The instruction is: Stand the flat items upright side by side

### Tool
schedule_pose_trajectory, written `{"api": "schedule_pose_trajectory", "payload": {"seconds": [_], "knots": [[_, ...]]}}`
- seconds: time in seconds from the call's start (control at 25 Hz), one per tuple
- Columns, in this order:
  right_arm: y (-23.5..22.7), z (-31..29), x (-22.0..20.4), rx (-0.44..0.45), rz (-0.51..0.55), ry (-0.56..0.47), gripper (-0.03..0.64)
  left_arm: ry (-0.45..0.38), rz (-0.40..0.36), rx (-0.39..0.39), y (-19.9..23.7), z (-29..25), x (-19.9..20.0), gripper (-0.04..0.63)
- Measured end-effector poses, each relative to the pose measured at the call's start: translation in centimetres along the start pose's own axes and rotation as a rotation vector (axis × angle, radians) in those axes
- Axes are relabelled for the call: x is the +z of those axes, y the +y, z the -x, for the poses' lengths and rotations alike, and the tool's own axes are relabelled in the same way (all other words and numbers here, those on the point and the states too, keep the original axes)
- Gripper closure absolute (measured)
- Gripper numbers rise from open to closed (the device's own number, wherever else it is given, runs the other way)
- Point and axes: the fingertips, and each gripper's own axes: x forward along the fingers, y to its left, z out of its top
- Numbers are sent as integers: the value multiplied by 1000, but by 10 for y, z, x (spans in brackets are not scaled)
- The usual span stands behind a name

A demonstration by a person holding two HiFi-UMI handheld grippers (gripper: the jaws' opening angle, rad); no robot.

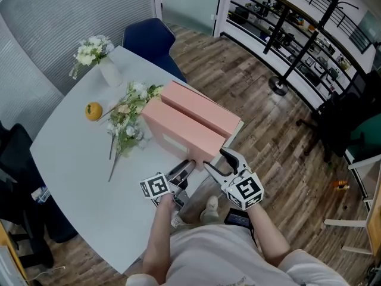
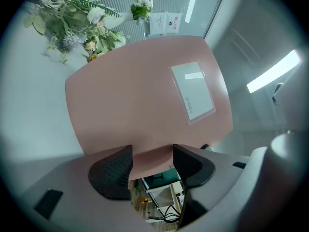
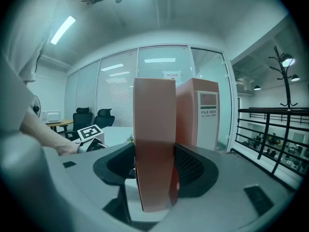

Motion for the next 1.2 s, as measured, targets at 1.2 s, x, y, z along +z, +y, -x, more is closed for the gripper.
{"api": "schedule_pose_trajectory", "payload": {"seconds": [1.2], "knots": [[-7, 6, 0, -25, 7, 2, 350, 32, -13, -4, -2, -8, -3, 348]]}}
